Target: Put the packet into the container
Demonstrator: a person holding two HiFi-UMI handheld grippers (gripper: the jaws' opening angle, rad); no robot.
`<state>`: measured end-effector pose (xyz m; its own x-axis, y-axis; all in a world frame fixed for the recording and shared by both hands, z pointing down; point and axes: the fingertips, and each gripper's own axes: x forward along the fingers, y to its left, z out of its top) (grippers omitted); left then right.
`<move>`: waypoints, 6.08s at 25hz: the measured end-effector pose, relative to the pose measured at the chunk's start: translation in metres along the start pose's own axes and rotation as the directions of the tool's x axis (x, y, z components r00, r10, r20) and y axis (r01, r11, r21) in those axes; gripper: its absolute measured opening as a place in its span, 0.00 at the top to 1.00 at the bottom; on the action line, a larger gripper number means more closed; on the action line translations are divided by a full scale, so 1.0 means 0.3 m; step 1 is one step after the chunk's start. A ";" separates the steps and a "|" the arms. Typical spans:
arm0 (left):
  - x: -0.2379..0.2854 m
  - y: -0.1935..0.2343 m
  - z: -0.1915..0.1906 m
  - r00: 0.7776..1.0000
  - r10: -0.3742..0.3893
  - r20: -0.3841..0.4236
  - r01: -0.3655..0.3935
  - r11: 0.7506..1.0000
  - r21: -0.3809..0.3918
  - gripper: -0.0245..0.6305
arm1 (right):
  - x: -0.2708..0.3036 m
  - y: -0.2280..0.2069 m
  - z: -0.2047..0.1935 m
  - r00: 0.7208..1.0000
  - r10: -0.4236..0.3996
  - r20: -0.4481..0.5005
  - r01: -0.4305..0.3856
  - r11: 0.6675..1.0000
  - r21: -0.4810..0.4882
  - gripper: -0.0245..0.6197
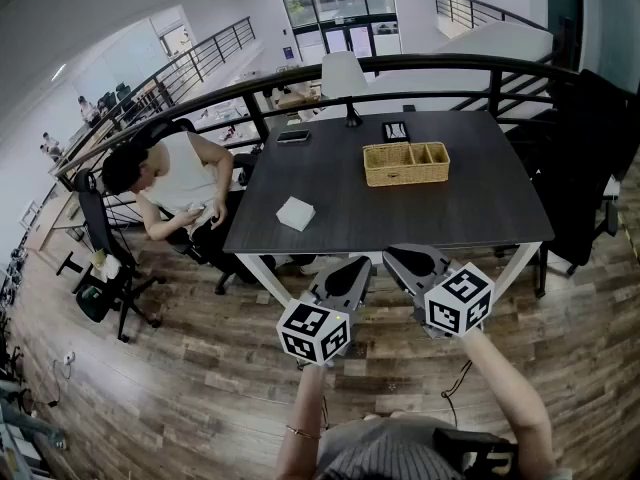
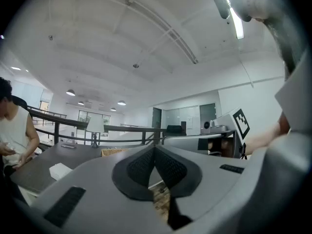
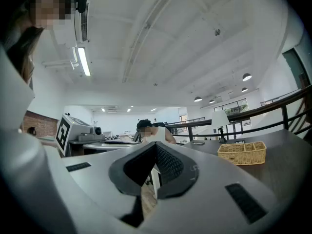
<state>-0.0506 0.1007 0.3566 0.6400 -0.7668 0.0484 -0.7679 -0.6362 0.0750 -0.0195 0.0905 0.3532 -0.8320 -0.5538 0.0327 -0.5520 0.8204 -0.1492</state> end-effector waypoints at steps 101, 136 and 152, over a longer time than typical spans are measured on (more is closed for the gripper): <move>0.144 1.039 -0.257 0.845 0.506 -0.173 -0.533 0.819 -0.211 0.95 | 1.050 -0.416 -0.359 0.716 0.490 -0.497 -0.541 0.840 0.047 0.94; 0.116 1.176 -0.416 0.813 0.521 -0.260 -0.580 0.769 -0.270 0.95 | 1.318 -0.441 -0.710 0.620 0.460 -0.635 -0.209 0.878 0.432 0.75; 0.194 1.184 -0.256 0.884 0.430 -0.183 -0.464 0.858 -0.222 0.95 | 1.241 -0.509 -0.458 0.693 0.417 -0.588 -0.314 0.909 0.275 0.80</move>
<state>-0.2840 -0.1634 0.4624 0.2401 -0.9360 0.2576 -0.9494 -0.1710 0.2634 -0.2525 -0.2213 0.5238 -0.8399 0.0422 0.5411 -0.2251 0.8802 -0.4179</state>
